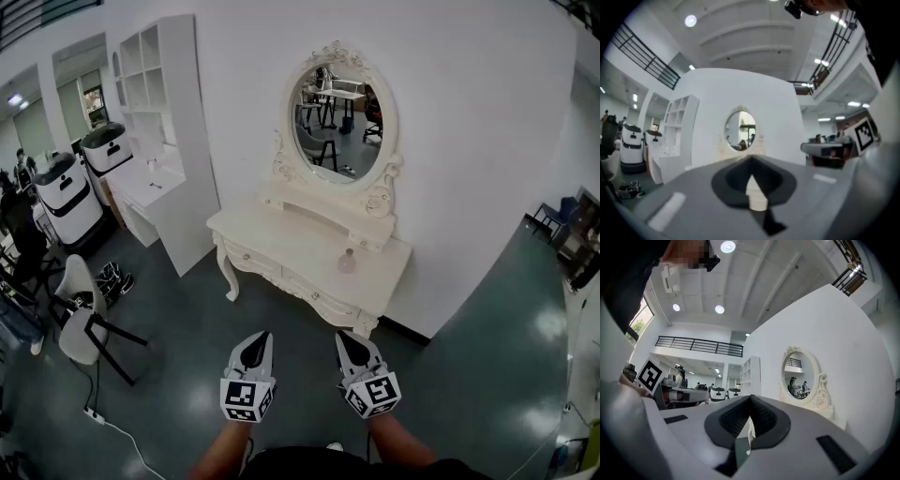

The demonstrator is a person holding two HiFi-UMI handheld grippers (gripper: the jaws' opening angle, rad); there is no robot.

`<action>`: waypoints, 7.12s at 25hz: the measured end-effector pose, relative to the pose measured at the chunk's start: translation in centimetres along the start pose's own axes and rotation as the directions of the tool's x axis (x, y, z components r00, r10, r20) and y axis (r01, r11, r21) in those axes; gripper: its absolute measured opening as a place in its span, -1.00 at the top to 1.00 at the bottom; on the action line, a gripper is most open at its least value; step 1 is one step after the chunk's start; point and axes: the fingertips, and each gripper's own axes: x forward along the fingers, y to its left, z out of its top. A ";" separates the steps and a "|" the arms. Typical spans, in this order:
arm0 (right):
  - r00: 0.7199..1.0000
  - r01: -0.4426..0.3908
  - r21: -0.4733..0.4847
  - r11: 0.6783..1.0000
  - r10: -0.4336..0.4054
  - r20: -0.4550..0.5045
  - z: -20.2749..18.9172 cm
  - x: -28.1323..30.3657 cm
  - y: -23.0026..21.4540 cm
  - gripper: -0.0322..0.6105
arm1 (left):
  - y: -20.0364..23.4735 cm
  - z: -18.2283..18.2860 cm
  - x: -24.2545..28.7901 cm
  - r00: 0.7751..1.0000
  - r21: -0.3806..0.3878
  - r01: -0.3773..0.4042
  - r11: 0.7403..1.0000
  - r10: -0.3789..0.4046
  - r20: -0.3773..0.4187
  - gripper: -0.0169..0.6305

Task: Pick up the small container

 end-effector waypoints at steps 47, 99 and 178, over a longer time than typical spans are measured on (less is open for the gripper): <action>1.000 0.006 -0.003 1.000 -0.006 -0.025 -3.4 12.0 -10.5 0.88 | 3.7 -2.5 15.6 1.000 -0.017 0.021 1.000 -0.021 0.002 0.93; 0.991 0.058 0.069 0.996 -0.049 -0.127 -11.4 30.0 -32.3 0.88 | 8.3 -7.0 44.3 0.984 0.036 0.119 0.992 -0.113 -0.141 0.93; 0.758 0.238 0.014 0.971 -0.177 -0.628 -29.7 30.3 -36.6 -0.29 | 9.6 -13.3 47.4 0.942 -0.068 0.221 0.973 -0.231 -0.244 0.93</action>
